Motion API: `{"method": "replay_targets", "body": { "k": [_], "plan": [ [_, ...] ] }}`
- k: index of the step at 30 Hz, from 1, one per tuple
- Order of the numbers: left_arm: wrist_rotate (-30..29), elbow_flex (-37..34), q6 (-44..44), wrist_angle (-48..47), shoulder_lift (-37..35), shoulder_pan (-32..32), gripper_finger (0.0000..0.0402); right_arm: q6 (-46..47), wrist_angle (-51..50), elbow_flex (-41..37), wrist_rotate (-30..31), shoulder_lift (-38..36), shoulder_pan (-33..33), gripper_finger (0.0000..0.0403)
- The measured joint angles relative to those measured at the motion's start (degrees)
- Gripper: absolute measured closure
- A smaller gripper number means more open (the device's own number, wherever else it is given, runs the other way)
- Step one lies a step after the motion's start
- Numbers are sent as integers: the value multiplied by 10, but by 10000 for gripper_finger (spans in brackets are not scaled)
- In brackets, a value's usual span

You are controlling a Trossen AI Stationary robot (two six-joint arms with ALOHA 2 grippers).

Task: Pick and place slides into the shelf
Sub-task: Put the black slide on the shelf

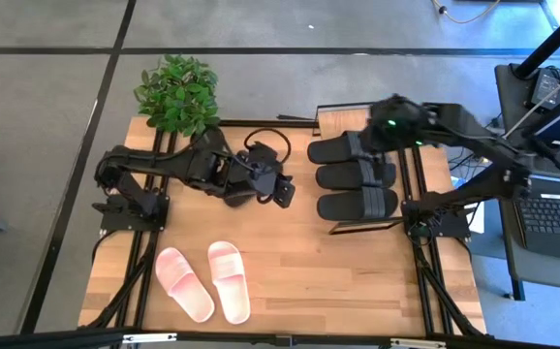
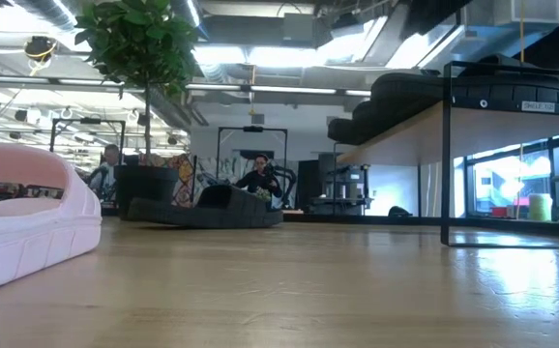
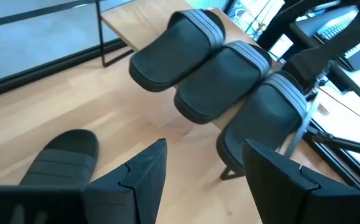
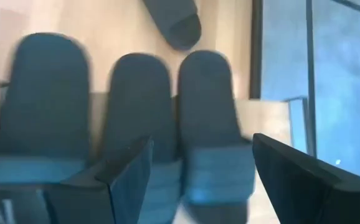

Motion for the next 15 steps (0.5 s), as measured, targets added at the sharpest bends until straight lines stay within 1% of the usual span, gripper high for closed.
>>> {"method": "replay_targets", "body": {
  "k": [2, 6, 9, 15],
  "plan": [
    [0, 0, 0, 0, 0, 8, 203, -16, 15, 0, -4, 23, -20, 128],
    [7, 0, 0, -11, 0, 23, 203, -34, 21, 0, -45, 58, -67, 128],
    [8, 0, 0, -27, 0, 32, 203, -37, 22, 0, -58, 81, -94, 128],
    [8, 0, 3, -44, 0, 45, 203, -48, 31, 0, -76, 113, -127, 128]
  ]
}}
